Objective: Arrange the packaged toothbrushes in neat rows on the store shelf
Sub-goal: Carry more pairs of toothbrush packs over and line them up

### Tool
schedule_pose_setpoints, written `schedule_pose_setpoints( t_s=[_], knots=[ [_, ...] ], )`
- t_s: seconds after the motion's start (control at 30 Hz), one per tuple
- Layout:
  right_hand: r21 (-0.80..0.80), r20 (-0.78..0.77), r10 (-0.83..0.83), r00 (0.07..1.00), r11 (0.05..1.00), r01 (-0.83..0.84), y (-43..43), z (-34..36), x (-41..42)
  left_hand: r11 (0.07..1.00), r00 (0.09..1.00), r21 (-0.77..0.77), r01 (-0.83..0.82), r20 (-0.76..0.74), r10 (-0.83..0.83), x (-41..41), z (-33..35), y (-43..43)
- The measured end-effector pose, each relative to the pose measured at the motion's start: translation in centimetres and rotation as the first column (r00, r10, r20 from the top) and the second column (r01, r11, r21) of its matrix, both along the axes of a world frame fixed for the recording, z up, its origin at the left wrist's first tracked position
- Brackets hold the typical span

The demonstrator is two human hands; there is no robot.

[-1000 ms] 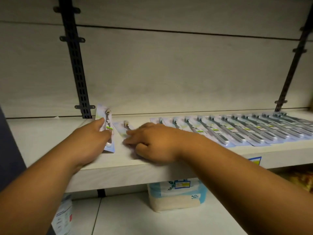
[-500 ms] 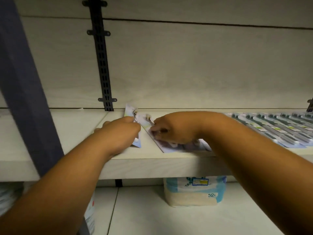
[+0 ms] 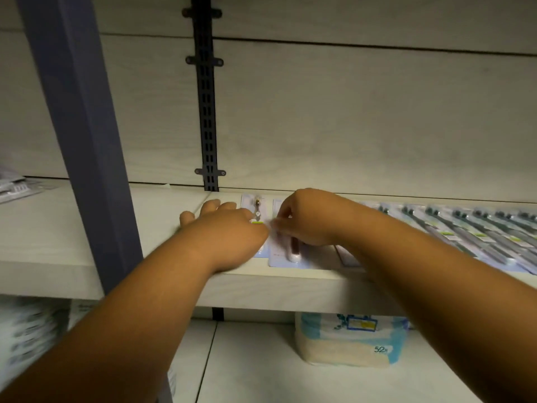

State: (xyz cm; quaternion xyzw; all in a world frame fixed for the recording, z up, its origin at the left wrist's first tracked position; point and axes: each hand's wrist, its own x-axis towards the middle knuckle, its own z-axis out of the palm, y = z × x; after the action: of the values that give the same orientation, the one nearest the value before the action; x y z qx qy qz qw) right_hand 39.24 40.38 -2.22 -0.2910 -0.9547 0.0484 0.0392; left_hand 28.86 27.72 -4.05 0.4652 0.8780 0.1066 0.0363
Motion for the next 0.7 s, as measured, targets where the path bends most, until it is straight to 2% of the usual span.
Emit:
schedule_pose_setpoints(
  t_s=[0.07, 0.1, 0.2, 0.3, 0.47, 0.7],
  knots=[
    [-0.096, -0.032, 0.045, 0.998, 0.994, -0.047, 0.6, 0.4, 0.7, 0.998, 0.999, -0.06, 0.036, -0.028, -0.038, -0.3, 0.2, -0.5],
    [-0.091, -0.034, 0.086, 0.996, 0.992, -0.089, 1.1, 0.7, 1.3, 0.997, 0.998, -0.062, 0.048, -0.028, -0.05, -0.4, 0.2, -0.9],
    [-0.035, -0.003, 0.192, 0.981, 0.981, -0.192, 2.7, 0.8, 3.0, 0.997, 0.998, 0.042, 0.059, 0.015, -0.06, -0.1, -0.1, -1.9],
    [-0.085, -0.054, 0.202, 0.978, 0.975, -0.206, 3.3, 0.4, 4.0, 0.992, 0.995, 0.094, 0.083, 0.046, -0.087, 0.2, -0.3, -2.2],
    [-0.098, -0.092, 0.201, 0.975, 0.973, -0.21, 4.2, -0.2, 4.9, 0.986, 0.986, 0.082, 0.148, 0.064, -0.154, 0.2, -0.5, -2.1],
    [-0.145, -0.127, 0.138, 0.982, 0.977, -0.156, 5.1, -0.5, 5.4, 0.988, 0.983, 0.006, 0.157, 0.096, -0.157, -0.7, -1.2, -1.6]
  ],
)
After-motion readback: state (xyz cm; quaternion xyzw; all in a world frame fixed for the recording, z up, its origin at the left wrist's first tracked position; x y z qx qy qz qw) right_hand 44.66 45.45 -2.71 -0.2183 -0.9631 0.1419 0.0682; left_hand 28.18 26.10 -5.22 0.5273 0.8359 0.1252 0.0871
